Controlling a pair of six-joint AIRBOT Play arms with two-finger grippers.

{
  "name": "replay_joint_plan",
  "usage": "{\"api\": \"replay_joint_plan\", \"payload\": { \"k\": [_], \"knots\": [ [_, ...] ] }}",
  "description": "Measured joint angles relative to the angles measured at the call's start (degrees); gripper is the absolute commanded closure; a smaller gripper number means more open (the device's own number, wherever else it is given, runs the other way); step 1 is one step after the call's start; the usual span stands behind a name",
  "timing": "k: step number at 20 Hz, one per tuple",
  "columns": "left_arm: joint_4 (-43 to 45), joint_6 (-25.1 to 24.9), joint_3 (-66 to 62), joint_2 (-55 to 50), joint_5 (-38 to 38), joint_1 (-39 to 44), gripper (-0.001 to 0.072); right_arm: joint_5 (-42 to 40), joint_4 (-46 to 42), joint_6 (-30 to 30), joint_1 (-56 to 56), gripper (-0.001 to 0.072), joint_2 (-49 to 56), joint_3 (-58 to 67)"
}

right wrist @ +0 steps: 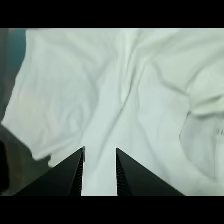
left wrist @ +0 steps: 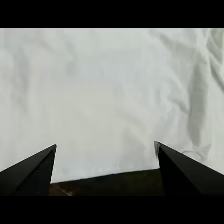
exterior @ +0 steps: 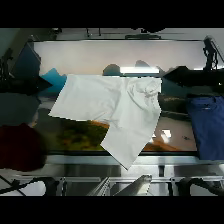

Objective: Fold the shirts.

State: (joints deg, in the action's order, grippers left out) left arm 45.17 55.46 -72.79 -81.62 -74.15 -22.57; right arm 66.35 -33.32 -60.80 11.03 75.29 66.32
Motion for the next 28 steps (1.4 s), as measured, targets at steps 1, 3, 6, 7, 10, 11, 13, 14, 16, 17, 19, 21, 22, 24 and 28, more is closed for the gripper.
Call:
{"api": "replay_joint_plan", "payload": {
  "k": [1,3,6,7,10,11,13,14,16,17,19,21,22,24,28],
  "knots": [
    [0.76,0.31,0.28,-1.25,-0.46,-0.83,-0.0002,2.27,-1.81,-1.07,0.35,0.0483,-1.77,-2.75],
    [2.58,0.76,0.85,-3.56,-0.63,-2.25,-0.0001,4.79,-4.70,-2.69,0.83,0.0483,-6.08,-9.90],
    [4.63,0.39,1.22,-7.56,0.26,-4.00,-0.0001,4.57,-7.23,-5.90,1.40,0.0482,-14.19,-22.93],
    [5.18,-0.11,1.29,-9.09,0.85,-4.39,-0.0001,3.28,-7.63,-7.34,1.46,0.0482,-17.20,-27.41],
    [5.70,-1.20,1.27,-13.35,1.90,-4.98,-0.0001,0.96,-7.56,-10.01,1.62,0.0483,-24.87,-37.51],
    [6.03,-1.51,0.79,-14.82,2.19,-5.03,0.0001,0.48,-7.34,-10.75,1.64,0.0482,-26.86,-39.78],
    [6.12,-1.73,-1.09,-17.84,1.92,-4.76,0.0007,-0.24,-7.21,-11.93,1.66,0.0482,-29.73,-42.97],
    [6.34,-1.73,-2.32,-19.37,0.83,-4.46,0.0007,-0.37,-7.17,-12.35,1.66,0.0482,-30.69,-44.06],
    [6.62,-1.42,-5.11,-22.25,-2.05,-3.76,0.0007,-0.72,-7.15,-12.87,1.66,0.0482,-31.78,-45.35],
    [7.21,-0.85,-6.38,-23.52,-3.76,-3.43,0.0008,-0.85,-7.06,-13.09,1.66,0.0483,-32.15,-45.77],
    [8.61,-0.28,-8.09,-25.38,-6.40,-2.67,0.0064,-0.83,-6.97,-13.22,1.66,0.0482,-32.57,-46.25],
    [10.40,0.17,-8.96,-26.71,-9.35,-1.57,0.0468,-0.90,-6.99,-13.40,1.68,0.0481,-32.74,-46.51],
    [11.02,0.22,-9.16,-27.23,-10.62,-0.90,0.0645,-1.14,-6.99,-13.40,1.68,0.0469,-32.76,-46.58],
    [12.46,-1.01,-9.49,-27.61,-11.82,0.66,0.0686,-2.10,-6.99,-13.60,1.70,0.0331,-32.33,-46.66],
    [11.93,-2.27,-9.81,-27.82,-13.70,3.04,0.0686,-4.79,-7.23,-13.86,1.66,0.0344,-28.46,-47.36]
  ]
}}
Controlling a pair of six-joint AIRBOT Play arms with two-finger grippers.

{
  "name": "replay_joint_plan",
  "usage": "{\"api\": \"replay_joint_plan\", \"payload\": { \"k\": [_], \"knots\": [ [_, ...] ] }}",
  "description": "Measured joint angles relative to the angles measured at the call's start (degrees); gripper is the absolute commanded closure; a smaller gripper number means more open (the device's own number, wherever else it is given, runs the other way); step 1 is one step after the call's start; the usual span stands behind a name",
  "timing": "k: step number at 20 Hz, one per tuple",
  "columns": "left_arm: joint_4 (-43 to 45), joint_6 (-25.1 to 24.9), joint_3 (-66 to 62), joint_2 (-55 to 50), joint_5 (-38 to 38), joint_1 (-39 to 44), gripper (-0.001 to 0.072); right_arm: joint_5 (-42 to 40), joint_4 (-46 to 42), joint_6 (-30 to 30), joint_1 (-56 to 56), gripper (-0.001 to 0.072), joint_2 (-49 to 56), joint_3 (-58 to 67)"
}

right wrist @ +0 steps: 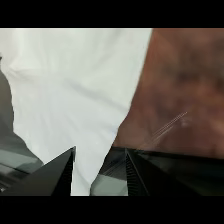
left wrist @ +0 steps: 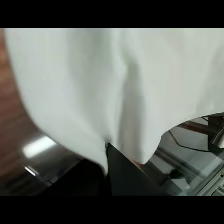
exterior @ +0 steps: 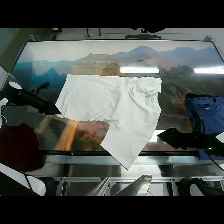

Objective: Fold the shirts.

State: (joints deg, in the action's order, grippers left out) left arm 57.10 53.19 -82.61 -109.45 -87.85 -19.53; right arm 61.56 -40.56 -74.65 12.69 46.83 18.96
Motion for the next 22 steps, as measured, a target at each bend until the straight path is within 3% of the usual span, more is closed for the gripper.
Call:
{"api": "replay_joint_plan", "payload": {
  "k": [7,11,12,13,14,16,20,22],
  "knots": [
    [-0.15,-0.17,-0.09,-0.04,-2.43,0.72,0.0687,-11.41,1.14,-5.09,-7.39,0.0347,9.99,-1.09],
    [-0.24,-0.17,-0.09,-0.04,-2.80,0.72,0.0687,-19.50,7.72,-5.68,-14.43,0.0348,15.69,-0.66],
    [-0.24,-0.17,-0.09,-0.04,-2.80,0.72,0.0686,-20.98,9.22,-4.85,-15.50,0.0393,16.92,-0.35],
    [-0.24,-0.17,-0.09,-0.04,-2.78,0.72,0.0687,-22.43,10.34,-3.72,-16.31,0.0598,17.97,0.00],
    [-0.24,-0.17,-0.09,-0.04,-2.78,0.72,0.0687,-23.85,10.93,-2.45,-16.92,0.0646,18.93,0.35],
    [-0.28,-0.17,-0.09,0.07,-2.75,0.72,0.0688,-25.66,12.07,-0.26,-17.64,0.0692,19.78,1.40],
    [-4.24,-0.17,-0.09,3.39,-3.08,-0.13,0.0688,-26.91,12.59,3.43,-17.11,0.0692,17.46,5.51],
    [-9.97,-0.39,-0.09,7.72,-3.82,-1.66,0.0687,-23.26,12.55,4.48,-15.26,0.0693,13.35,9.40]
  ]
}}
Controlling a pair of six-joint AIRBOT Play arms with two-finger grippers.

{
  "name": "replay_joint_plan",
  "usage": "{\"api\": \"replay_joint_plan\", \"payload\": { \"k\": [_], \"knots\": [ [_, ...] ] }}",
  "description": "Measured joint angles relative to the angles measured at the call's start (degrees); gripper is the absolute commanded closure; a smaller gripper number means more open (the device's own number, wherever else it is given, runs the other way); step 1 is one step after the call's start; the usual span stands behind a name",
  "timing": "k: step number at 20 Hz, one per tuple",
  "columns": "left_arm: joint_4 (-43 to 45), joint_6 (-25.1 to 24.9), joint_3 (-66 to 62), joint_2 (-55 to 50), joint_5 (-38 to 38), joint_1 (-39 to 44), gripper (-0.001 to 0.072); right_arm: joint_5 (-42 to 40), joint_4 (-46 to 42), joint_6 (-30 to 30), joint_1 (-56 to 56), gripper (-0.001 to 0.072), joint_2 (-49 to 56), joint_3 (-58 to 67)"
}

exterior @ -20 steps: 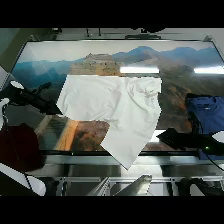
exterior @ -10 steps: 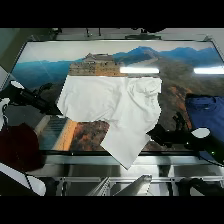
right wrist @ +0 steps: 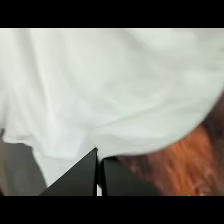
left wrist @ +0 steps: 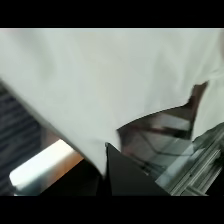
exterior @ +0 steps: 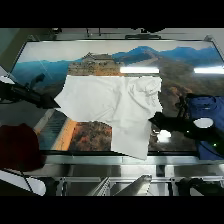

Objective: Fold the shirts.

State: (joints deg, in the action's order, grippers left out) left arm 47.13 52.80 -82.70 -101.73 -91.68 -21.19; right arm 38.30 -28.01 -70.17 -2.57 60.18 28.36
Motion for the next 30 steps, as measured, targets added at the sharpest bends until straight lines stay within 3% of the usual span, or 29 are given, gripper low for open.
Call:
{"api": "replay_joint_plan", "payload": {
  "k": [4,10,14,16,18,23,26,30],
  "knots": [
    [-21.55,-2.32,0.00,12.85,-4.48,-4.79,0.0687,6.97,-1.05,2.71,7.08,0.0693,-13.53,12.90],
    [-66.62,-5.35,-0.04,37.55,-8.55,-15.19,0.0685,11.56,-1.38,10.75,21.51,0.0692,-33.48,37.62],
    [-79.49,-4.83,-0.07,49.20,-4.07,-26.71,0.0684,11.98,-1.49,13.55,30.56,0.0693,-37.66,48.43],
    [-79.82,-3.82,-0.09,50.73,-2.38,-29.88,0.0684,12.90,-0.52,14.16,33.77,0.0694,-35.93,50.49],
    [-73.37,-3.30,-0.09,49.72,-0.90,-29.09,0.0684,17.20,3.02,14.56,35.54,0.0694,-30.91,51.10],
    [-50.12,-2.60,-0.02,38.53,2.95,-14.75,0.0685,25.94,9.75,16.28,31.45,0.0694,-13.38,47.21],
    [-40.81,-3.48,-0.02,27.91,6.78,-6.51,0.0686,25.92,10.82,19.26,24.70,0.0693,-1.57,42.69],
    [-33.05,-6.86,0.00,12.63,12.63,-0.37,0.0687,19.67,11.19,22.53,16.76,0.0694,14.93,40.19]
  ]
}}
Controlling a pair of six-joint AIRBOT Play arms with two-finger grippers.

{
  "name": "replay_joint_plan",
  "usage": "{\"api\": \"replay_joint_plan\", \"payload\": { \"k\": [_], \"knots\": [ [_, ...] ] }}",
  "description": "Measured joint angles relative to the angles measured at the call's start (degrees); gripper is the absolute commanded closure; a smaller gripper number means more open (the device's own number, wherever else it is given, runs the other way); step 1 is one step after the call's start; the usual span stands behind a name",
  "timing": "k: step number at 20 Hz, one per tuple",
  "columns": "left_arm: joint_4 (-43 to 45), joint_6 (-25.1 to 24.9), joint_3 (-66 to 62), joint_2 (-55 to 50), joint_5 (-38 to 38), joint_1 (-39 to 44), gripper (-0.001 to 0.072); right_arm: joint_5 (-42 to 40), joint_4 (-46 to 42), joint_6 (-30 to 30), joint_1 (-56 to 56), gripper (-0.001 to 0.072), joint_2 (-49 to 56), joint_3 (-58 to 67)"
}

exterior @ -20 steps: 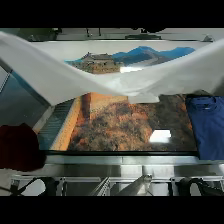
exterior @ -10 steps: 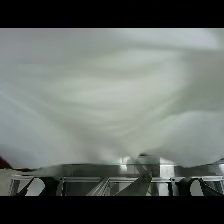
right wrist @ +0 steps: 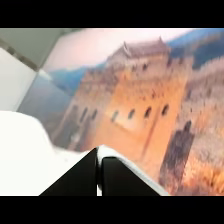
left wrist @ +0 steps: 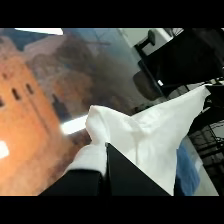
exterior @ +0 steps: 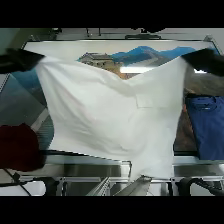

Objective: Fold the shirts.

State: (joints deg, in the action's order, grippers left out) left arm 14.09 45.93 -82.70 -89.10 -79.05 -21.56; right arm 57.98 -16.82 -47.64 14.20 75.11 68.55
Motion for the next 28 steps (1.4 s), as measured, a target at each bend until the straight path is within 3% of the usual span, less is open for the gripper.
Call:
{"api": "replay_joint_plan", "payload": {
  "k": [4,9,19,28],
  "knots": [
    [2.93,-3.17,-0.90,-12.11,6.34,1.16,0.0687,-7.06,2.36,1.92,-3.10,0.0694,14.29,1.16],
    [5.14,-4.44,-8.31,-23.69,8.59,0.22,0.0688,-9.42,4.70,3.15,-3.21,0.0694,25.03,4.22],
    [21.90,0.76,-23.80,-32.00,6.29,0.33,0.0687,-3.37,2.60,3.10,2.89,0.0694,28.17,5.27],
    [32.26,2.38,-25.03,-32.48,2.01,0.90,0.0688,-1.88,-11.06,-4.26,3.19,0.0694,28.50,5.29]
  ]
}}
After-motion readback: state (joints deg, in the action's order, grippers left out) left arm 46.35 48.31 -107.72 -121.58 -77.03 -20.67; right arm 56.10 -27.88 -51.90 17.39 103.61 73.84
